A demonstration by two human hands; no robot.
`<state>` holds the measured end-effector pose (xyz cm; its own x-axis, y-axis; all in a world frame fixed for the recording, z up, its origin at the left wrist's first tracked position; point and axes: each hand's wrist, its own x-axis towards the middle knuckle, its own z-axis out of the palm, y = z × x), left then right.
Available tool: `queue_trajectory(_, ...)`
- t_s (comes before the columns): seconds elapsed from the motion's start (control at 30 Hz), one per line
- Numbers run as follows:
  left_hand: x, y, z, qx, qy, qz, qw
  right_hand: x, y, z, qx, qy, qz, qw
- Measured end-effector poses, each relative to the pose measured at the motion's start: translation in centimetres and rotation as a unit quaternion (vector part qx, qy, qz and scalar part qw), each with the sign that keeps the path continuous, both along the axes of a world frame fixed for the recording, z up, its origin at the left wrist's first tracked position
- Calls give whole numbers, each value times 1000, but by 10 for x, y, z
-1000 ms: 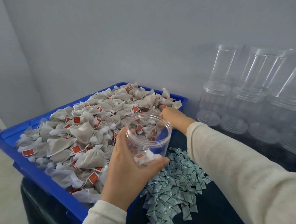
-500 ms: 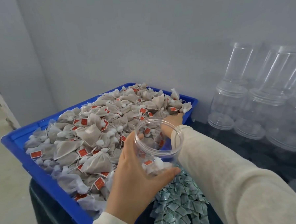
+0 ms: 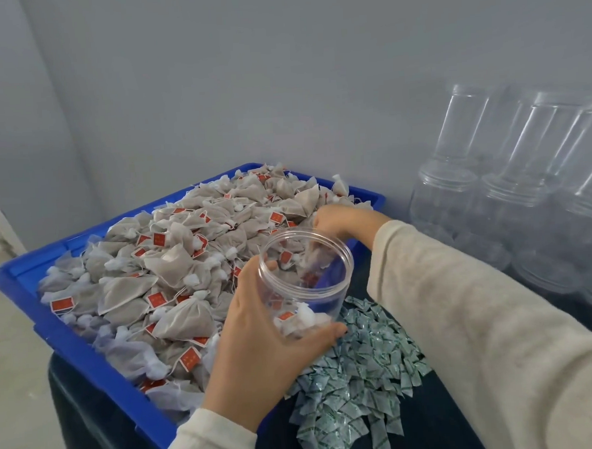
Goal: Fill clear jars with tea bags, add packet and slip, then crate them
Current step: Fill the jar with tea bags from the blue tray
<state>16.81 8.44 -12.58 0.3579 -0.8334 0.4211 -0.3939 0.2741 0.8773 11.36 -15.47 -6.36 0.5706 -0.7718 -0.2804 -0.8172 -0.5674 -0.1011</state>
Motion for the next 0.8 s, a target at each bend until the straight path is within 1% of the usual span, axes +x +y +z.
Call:
queue_trajectory(0.07,0,0,1,-6,-3,-2,1000,-9,2,14,18,-95,-8,995)
queue_trajectory(0.13,0,0,2,-6,-8,1,1000,-20,8,26,42,-186,-25,981)
queue_trajectory(0.23,0,1,1,0,-16,8,1000,-32,18,47,59,-265,-29,962)
queue_trajectory(0.37,0,1,3,2,-23,10,1000,-45,38,88,72,-368,-30,927)
queue_trajectory(0.5,-1,2,6,5,-37,15,999,-53,65,127,60,-419,15,906)
queue_trajectory(0.63,0,2,6,4,-40,19,999,-58,94,155,39,-443,58,894)
queue_trajectory(0.7,0,2,6,3,-36,17,999,-60,108,163,28,-440,76,894)
queue_trajectory(0.8,1,1,3,4,-27,14,1000,-60,124,164,17,-406,104,908)
